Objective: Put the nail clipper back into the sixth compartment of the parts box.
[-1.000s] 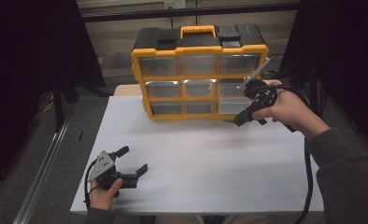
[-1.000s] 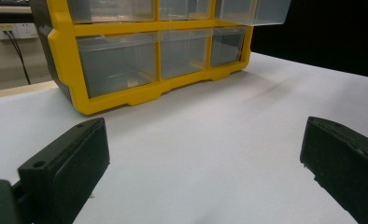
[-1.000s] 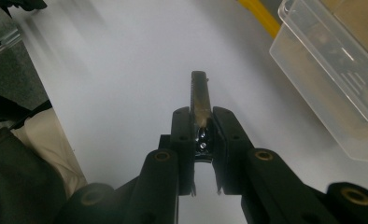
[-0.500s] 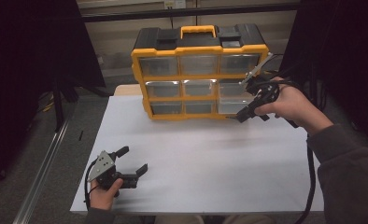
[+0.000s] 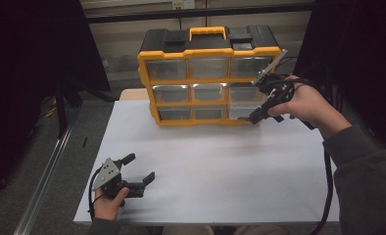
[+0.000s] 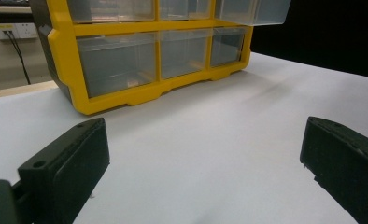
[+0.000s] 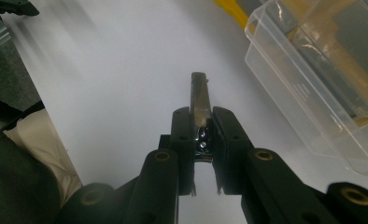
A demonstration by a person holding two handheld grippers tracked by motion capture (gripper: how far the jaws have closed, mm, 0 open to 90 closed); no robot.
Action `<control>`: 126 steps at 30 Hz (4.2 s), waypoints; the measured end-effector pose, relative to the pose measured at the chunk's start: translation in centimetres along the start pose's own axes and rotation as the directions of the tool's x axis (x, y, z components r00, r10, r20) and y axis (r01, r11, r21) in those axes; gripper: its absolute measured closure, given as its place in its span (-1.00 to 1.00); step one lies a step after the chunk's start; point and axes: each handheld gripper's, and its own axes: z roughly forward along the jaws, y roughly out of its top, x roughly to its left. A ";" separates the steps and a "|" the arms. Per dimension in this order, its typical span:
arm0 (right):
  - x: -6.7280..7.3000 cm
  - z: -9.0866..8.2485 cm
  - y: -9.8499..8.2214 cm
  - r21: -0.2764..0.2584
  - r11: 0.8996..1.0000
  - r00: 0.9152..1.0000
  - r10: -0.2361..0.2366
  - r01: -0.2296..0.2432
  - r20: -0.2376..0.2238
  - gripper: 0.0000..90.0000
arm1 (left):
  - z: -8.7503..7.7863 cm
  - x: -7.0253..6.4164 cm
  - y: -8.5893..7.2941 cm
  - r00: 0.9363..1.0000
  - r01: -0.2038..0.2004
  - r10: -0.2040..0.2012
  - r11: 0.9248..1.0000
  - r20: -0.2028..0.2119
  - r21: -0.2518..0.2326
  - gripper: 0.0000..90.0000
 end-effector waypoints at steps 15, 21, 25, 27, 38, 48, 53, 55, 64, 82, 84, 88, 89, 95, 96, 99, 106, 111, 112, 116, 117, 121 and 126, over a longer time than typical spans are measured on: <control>-0.1 -1.1 0.8 0.004 1.000 1.000 -0.005 0.005 0.007 0.78 | 0.1 -0.1 0.0 1.000 0.004 -0.004 1.000 -0.002 -0.001 -0.97; -0.1 -1.5 1.2 0.006 1.000 1.000 -0.014 0.014 0.015 0.78 | 0.0 0.1 0.0 1.000 -0.011 0.011 1.000 -0.007 0.003 -0.97; -0.1 -1.7 1.4 0.003 1.000 1.000 -0.014 0.014 0.020 0.78 | 0.0 -0.1 0.0 1.000 0.005 -0.005 1.000 -0.006 -0.003 -0.97; -0.2 -1.8 1.5 0.006 1.000 1.000 -0.018 0.018 0.022 0.79 | 0.0 0.0 0.0 1.000 -0.002 0.002 1.000 -0.010 -0.005 -0.97; -0.7 -2.3 1.7 -0.007 1.000 0.999 -0.010 0.010 0.042 0.79 | 0.0 0.0 0.0 1.000 -0.002 0.002 1.000 -0.012 -0.002 -0.97; -1.3 -2.7 1.9 -0.014 1.000 0.998 0.012 -0.011 0.056 0.78 | 0.0 0.0 0.0 1.000 0.001 -0.001 1.000 -0.006 -0.002 -0.97; -1.5 -2.6 2.0 -0.016 1.000 0.997 0.020 -0.018 0.074 0.78 | 0.0 0.0 0.0 1.000 0.003 -0.003 1.000 -0.005 0.003 -0.97; -1.7 -2.6 2.0 -0.011 1.000 0.997 0.009 -0.008 0.072 0.78 | 0.0 0.0 0.0 1.000 0.003 -0.003 1.000 -0.005 0.002 -0.97; -2.2 -2.7 2.2 -0.010 0.999 0.995 0.033 -0.032 0.096 0.78 | 0.0 0.0 0.0 1.000 0.004 -0.004 1.000 -0.005 0.003 -0.97; -3.0 -2.2 2.6 -0.009 0.999 0.991 0.040 -0.040 0.125 0.78 | -0.1 0.1 0.0 1.000 -0.014 0.014 1.000 -0.002 0.008 -0.97; -3.1 -2.2 2.6 -0.015 0.998 0.990 0.057 -0.056 0.129 0.78 | -0.1 0.0 0.0 1.000 -0.007 0.007 1.000 -0.009 0.006 -0.97; -3.3 -2.2 2.6 -0.018 0.998 0.990 0.055 -0.053 0.131 0.78 | -0.1 0.1 0.0 1.000 -0.019 0.019 1.000 0.001 0.013 -0.97; -3.3 -2.1 2.6 -0.018 0.998 0.990 0.054 -0.052 0.132 0.78 | -0.1 0.1 0.0 1.000 -0.018 0.018 1.000 0.001 0.013 -0.97; -3.6 -1.9 2.7 -0.019 0.998 0.987 0.057 -0.055 0.149 0.78 | 0.0 0.0 0.0 1.000 -0.010 0.010 1.000 -0.001 0.010 -0.97; -3.6 -1.8 2.7 -0.015 0.999 0.987 0.054 -0.052 0.151 0.78 | 0.0 0.0 0.0 1.000 -0.009 0.009 1.000 -0.001 0.011 -0.97; -3.6 -1.7 2.8 -0.013 0.998 0.986 0.056 -0.054 0.158 0.78 | -0.1 0.0 0.0 1.000 -0.009 0.009 1.000 -0.001 0.012 -0.97; -3.8 -1.4 2.9 -0.003 0.999 0.985 0.046 -0.046 0.165 0.78 | 0.0 0.1 0.0 1.000 -0.011 0.011 1.000 -0.001 0.009 -0.97; -3.9 -1.2 3.0 -0.006 0.999 0.985 0.041 -0.041 0.167 0.78 | -0.1 0.0 0.0 1.000 -0.006 0.006 1.000 -0.006 0.005 -0.97; -3.9 -1.1 3.1 -0.004 0.999 0.985 0.043 -0.043 0.167 0.78 | -0.1 0.1 0.0 1.000 -0.013 0.013 1.000 -0.007 0.005 -0.97; -4.0 -0.8 3.2 0.003 0.999 0.985 0.033 -0.034 0.172 0.78 | -0.1 0.0 0.0 1.000 -0.005 0.005 1.000 -0.005 0.006 -0.97; -4.0 -0.8 3.2 0.006 0.999 0.985 0.034 -0.036 0.171 0.78 | -0.1 0.0 0.0 1.000 -0.007 0.007 1.000 -0.005 0.005 -0.97; -4.1 -0.7 3.3 0.004 0.999 0.984 0.032 -0.034 0.172 0.78 | -0.1 0.1 0.0 1.000 -0.007 0.007 1.000 -0.006 0.005 -0.97; -4.4 -0.5 3.3 0.005 0.999 0.984 0.036 -0.037 0.177 0.78 | -0.1 0.1 0.0 1.000 -0.006 0.006 1.000 -0.005 0.006 -0.97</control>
